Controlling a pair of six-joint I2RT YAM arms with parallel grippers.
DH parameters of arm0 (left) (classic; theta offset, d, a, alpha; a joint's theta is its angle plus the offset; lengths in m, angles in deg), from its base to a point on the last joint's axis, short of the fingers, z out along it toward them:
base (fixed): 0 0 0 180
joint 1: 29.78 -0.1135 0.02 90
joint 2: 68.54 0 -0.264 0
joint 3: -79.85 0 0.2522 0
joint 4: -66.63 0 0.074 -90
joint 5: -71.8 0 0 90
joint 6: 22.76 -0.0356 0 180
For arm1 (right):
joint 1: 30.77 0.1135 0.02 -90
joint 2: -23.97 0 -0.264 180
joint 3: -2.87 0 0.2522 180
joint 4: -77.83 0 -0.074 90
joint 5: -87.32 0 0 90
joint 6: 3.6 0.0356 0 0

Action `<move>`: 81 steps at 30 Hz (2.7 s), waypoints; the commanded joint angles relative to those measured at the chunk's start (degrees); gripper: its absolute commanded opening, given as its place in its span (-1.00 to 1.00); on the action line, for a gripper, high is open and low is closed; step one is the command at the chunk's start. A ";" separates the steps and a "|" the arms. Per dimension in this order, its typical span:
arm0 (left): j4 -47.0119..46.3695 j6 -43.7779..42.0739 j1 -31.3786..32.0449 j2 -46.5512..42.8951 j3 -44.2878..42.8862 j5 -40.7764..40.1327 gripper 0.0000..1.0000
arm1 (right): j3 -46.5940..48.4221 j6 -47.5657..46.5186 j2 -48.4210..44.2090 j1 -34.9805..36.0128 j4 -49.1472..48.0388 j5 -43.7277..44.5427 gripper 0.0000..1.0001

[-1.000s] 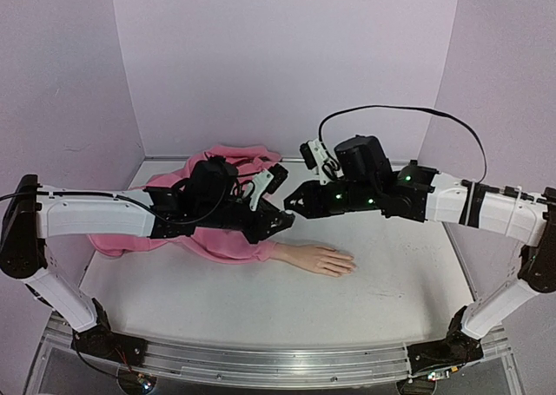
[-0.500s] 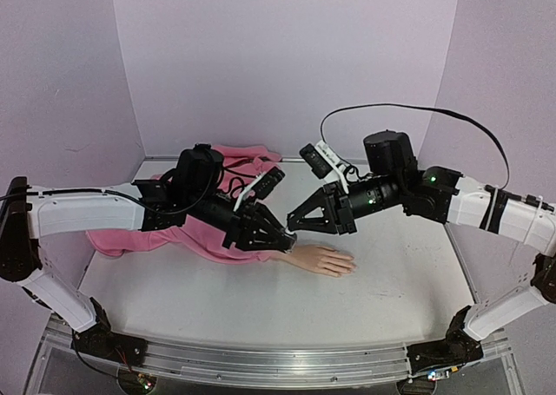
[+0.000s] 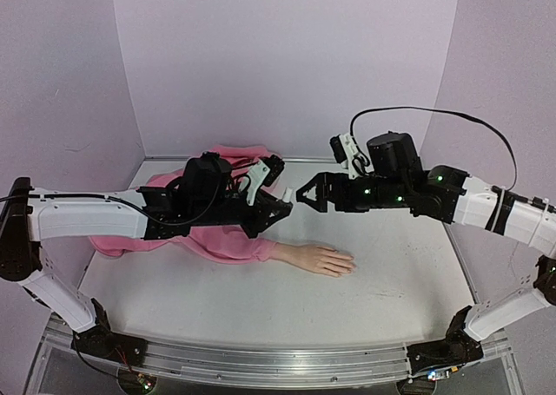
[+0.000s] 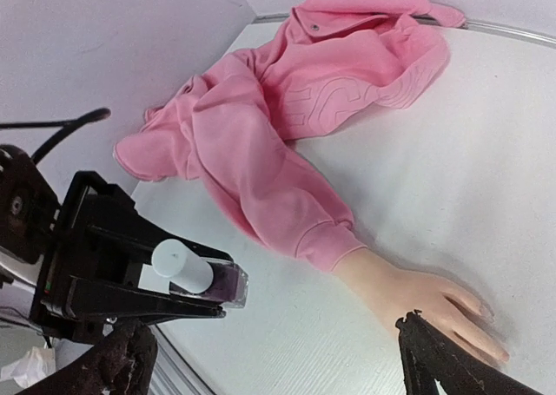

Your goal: Paint the nails

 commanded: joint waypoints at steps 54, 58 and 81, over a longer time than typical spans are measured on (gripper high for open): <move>-1.20 -5.30 -1.31 -0.21 -2.84 -5.86 -1.00 | 5.73 -8.23 2.49 -7.15 -4.59 -15.37 0.69; -1.27 -5.09 0.06 1.91 -5.25 -14.26 -1.00 | 10.06 -2.12 4.56 -6.02 -0.25 -6.20 0.60; -1.25 -3.82 2.16 6.15 -10.36 -16.67 -1.00 | 15.57 2.95 15.67 -1.63 -2.75 -2.69 -0.66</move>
